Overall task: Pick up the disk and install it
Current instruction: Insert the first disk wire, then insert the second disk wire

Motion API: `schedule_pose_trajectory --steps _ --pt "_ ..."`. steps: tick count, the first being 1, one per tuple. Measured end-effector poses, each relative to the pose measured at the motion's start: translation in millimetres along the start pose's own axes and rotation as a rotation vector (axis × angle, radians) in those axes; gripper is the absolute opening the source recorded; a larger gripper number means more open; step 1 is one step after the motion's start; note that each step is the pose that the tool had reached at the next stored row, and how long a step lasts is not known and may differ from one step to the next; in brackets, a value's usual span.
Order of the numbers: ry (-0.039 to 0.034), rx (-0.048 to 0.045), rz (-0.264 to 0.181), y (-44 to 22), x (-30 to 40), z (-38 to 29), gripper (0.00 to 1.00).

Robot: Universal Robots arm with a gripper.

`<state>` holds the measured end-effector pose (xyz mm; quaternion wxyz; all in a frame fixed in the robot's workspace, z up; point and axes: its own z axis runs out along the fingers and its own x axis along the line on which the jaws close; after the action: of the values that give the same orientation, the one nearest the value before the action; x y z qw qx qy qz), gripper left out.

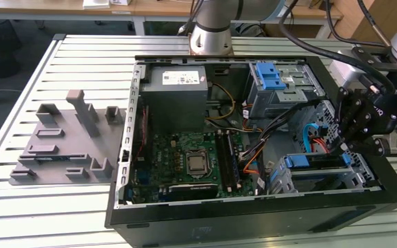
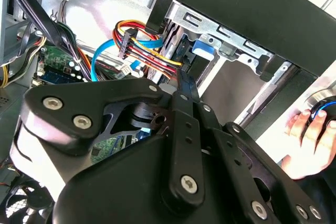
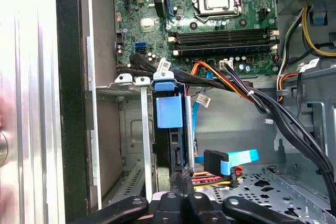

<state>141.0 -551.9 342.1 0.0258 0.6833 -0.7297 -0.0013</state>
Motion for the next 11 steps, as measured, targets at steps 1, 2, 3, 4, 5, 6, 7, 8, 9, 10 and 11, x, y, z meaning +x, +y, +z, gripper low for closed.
schedule_pose_trajectory --steps 1,2,3,4,5,6,7,8,9,10,11 --pt "0.0000 0.0000 0.000 0.0 0.0 0.0 0.11" --pt "0.0000 0.0000 0.000 0.0 0.0 0.0 0.11" --pt "0.0000 0.0000 0.000 0.0 0.0 -0.1 0.11" --pt "-0.0001 0.0000 0.000 0.0 0.0 -0.1 0.11" --pt "-0.0001 0.0000 0.000 0.0 0.0 -0.1 0.11" --pt "-0.0001 0.0001 0.000 0.0 0.0 -0.2 0.11" --pt "0.0000 0.0000 0.000 0.0 0.0 -0.2 0.11" --pt "0.0000 0.0000 0.000 0.0 0.0 -0.2 0.11" --pt "0.0000 0.0000 0.000 0.0 0.0 -0.2 0.11" --pt "-0.0001 0.0000 0.000 0.0 0.0 -0.2 0.11" --pt "0.0000 0.0000 0.000 0.0 0.0 -0.3 0.11"
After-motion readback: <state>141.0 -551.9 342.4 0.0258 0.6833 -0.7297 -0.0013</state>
